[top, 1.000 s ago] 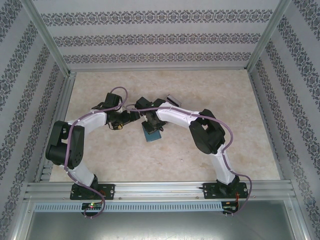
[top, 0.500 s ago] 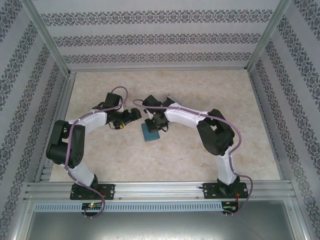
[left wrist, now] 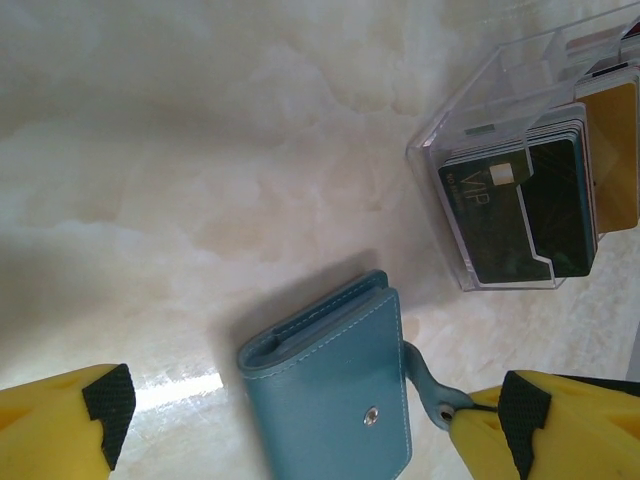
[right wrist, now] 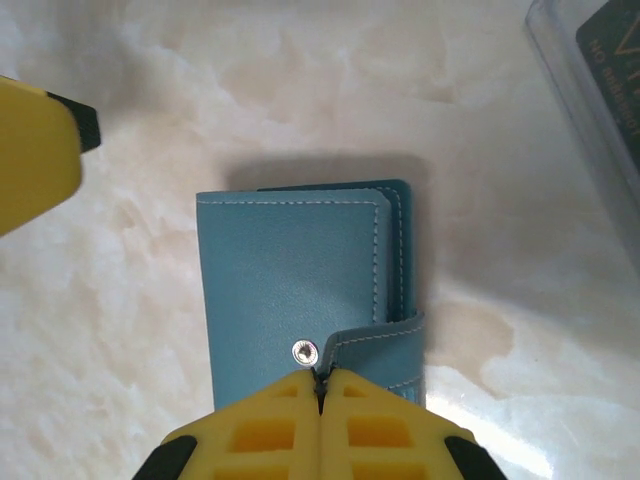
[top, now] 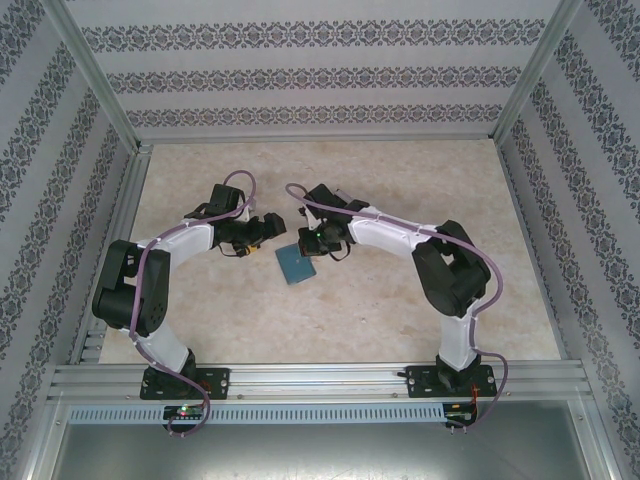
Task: Put the credit cards into the card holder
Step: Open the button on the card holder.
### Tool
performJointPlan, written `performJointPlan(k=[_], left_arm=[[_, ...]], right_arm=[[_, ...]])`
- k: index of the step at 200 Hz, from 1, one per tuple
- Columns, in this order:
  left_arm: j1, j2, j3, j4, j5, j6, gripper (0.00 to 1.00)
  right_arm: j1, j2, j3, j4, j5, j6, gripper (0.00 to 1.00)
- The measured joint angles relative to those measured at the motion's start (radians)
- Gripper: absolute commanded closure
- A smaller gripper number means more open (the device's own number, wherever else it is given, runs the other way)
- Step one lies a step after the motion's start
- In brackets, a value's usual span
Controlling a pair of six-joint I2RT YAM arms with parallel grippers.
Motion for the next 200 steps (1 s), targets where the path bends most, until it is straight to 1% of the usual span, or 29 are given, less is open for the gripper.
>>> performJointPlan(k=[32,80,94,108,138,158,200], left_arm=[[0.000,0.000,0.000,0.000,0.000,0.000,0.05],[0.000,0.000,0.000,0.000,0.005,0.000,0.07],[0.000,-0.004,0.000,-0.001,0.012,0.000,0.07],[0.000,-0.014,0.000,-0.007,0.019,0.007,0.10],[0.000,-0.040,0.011,-0.042,0.035,0.031,0.11],[0.000,-0.045,0.013,-0.051,0.058,0.031,0.14],[-0.005,-0.045,0.013,-0.100,0.071,0.031,0.13]], right_arm=[[-0.019,-0.053,-0.035,0.044,-0.045,0.042,1.00],[-0.042,-0.111,-0.069,0.071,-0.074,0.082,1.00],[-0.045,-0.121,-0.084,0.082,-0.076,0.095,1.00],[-0.045,-0.136,-0.112,0.101,-0.075,0.117,1.00],[-0.045,-0.180,-0.178,0.133,-0.069,0.169,1.00],[-0.045,-0.206,-0.212,0.164,-0.061,0.198,1.00],[-0.045,-0.221,-0.224,0.211,-0.059,0.240,1.00]])
